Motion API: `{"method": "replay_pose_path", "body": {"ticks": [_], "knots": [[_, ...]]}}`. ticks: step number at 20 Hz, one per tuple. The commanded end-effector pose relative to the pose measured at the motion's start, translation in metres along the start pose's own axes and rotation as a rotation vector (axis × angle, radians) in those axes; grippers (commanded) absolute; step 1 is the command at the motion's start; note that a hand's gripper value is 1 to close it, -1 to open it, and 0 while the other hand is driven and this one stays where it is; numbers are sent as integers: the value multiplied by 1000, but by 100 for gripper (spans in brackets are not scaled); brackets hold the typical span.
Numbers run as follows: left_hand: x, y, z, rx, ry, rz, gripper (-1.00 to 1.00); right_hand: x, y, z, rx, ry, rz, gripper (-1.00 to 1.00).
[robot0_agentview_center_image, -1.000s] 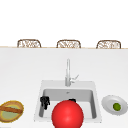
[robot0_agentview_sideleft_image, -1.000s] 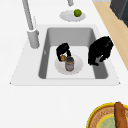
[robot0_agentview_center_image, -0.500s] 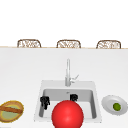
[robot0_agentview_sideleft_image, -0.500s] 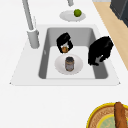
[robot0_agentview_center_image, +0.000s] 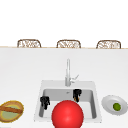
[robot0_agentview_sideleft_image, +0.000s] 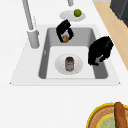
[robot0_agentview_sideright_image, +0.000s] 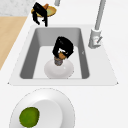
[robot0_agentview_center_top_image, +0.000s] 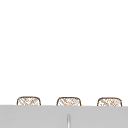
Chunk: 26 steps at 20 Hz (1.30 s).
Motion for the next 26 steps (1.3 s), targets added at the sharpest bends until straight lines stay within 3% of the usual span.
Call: {"method": "replay_pose_path", "body": {"ticks": [1,11,26], "knots": [[0,0,0,0,0,0,0,-14,-20,15,-15,-11,-15,100],[0,0,0,0,0,0,0,-57,-77,59,-11,-24,-34,100],[0,0,0,0,0,0,0,-147,-123,100,-34,-66,-85,100]]}}
